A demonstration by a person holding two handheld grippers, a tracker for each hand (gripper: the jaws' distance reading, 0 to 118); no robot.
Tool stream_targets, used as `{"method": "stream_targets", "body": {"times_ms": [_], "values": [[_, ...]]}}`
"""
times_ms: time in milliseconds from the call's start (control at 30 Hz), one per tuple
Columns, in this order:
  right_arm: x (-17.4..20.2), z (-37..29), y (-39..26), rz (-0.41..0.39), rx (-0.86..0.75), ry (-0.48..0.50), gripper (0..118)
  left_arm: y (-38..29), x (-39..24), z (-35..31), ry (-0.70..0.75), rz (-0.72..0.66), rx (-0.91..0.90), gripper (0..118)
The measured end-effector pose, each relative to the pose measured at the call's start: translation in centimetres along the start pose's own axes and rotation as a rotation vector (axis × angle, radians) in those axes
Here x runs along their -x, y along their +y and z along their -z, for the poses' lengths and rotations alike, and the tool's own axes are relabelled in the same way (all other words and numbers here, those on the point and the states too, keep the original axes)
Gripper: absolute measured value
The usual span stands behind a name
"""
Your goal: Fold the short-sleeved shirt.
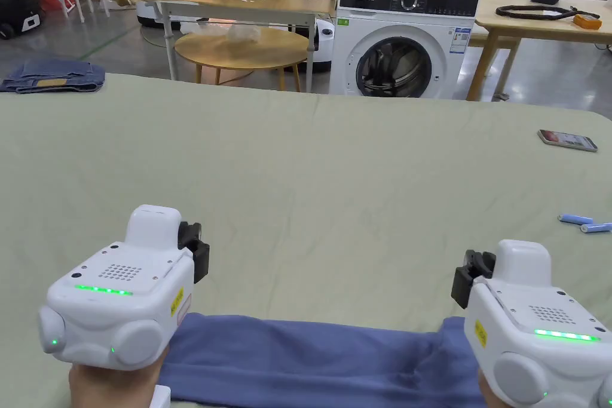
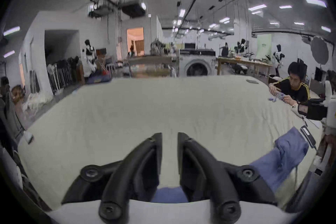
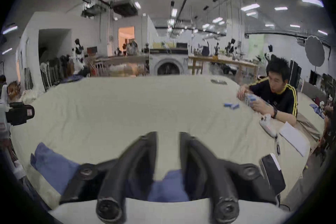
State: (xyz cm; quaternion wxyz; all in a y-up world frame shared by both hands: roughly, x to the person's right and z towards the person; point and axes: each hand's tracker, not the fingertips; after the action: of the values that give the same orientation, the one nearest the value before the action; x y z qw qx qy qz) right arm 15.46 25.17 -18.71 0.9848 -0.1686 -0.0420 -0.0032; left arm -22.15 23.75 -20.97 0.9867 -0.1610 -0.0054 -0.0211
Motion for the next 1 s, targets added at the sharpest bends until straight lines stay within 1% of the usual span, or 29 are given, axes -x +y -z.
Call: {"method": "stream_targets", "body": {"times_ms": [33, 67, 100, 167, 200, 400, 533, 600, 667, 733, 767, 833, 867, 900, 933, 967, 1000], "values": [[0.5, -0.2, 0.1, -0.005, -0.027, 0.005, 1, 0.2, -0.3, -0.3, 0.010, 0.008, -0.033, 0], [0.8, -0.3, 0.2, -0.007, -0.054, 0.013, 0, 0.4, -0.6, -0.6, 0.028, 0.016, -0.061, 0], [1.2, -0.5, 0.2, -0.002, -0.091, 0.012, 0, 0.6, -0.5, -0.6, 0.032, 0.010, -0.091, 0], [1.9, -0.7, 0.3, -0.020, -0.131, 0.004, 0, 0.9, -0.8, -1.2, 0.050, -0.003, -0.152, 0], [2.2, -0.8, 0.4, -0.017, -0.142, 0.013, 0, 1.1, -0.8, -1.3, 0.070, -0.005, -0.160, 0], [3.2, -1.2, 1.1, -0.021, -0.196, 0.012, 0, 2.1, 0.8, -2.0, 0.057, -0.060, -0.152, 0], [3.3, -1.1, 1.5, -0.017, -0.202, 0.015, 0, 1.7, 4.0, -2.0, 0.024, -0.124, -0.025, 0], [3.3, -1.0, 1.6, -0.005, -0.209, 0.017, 0, 1.2, 6.4, -2.2, 0.002, -0.200, 0.040, 0], [3.4, -0.8, 1.7, -0.005, -0.203, 0.015, 0, 0.5, 8.5, -2.3, -0.035, -0.270, 0.154, 0], [3.5, -0.5, 1.5, -0.007, -0.193, 0.025, 0, -0.4, 10.9, -1.5, -0.087, -0.298, 0.226, 0], [3.7, -0.4, 1.4, -0.009, -0.189, 0.027, 0, -1.3, 12.4, -0.9, -0.136, -0.328, 0.282, 0], [3.8, -0.2, 1.2, -0.018, -0.174, 0.034, 0, -2.7, 14.7, 0.4, -0.211, -0.425, 0.391, 0], [4.0, 0.0, 1.1, -0.021, -0.168, 0.039, 0, -3.6, 15.9, 0.9, -0.233, -0.497, 0.406, 3], [4.1, 0.1, 1.0, -0.025, -0.160, 0.043, 0, -5.0, 17.7, 1.7, -0.262, -0.565, 0.417, 13], [4.2, 0.2, 0.9, -0.031, -0.148, 0.049, 0, -5.6, 18.6, 2.2, -0.283, -0.590, 0.467, 27], [4.2, 0.3, 0.8, -0.036, -0.139, 0.056, 0, -6.1, 19.3, 2.7, -0.303, -0.618, 0.517, 51], [4.3, 0.3, 0.6, -0.039, -0.134, 0.068, 0, -6.5, 19.6, 3.0, -0.310, -0.601, 0.560, 66]]}}
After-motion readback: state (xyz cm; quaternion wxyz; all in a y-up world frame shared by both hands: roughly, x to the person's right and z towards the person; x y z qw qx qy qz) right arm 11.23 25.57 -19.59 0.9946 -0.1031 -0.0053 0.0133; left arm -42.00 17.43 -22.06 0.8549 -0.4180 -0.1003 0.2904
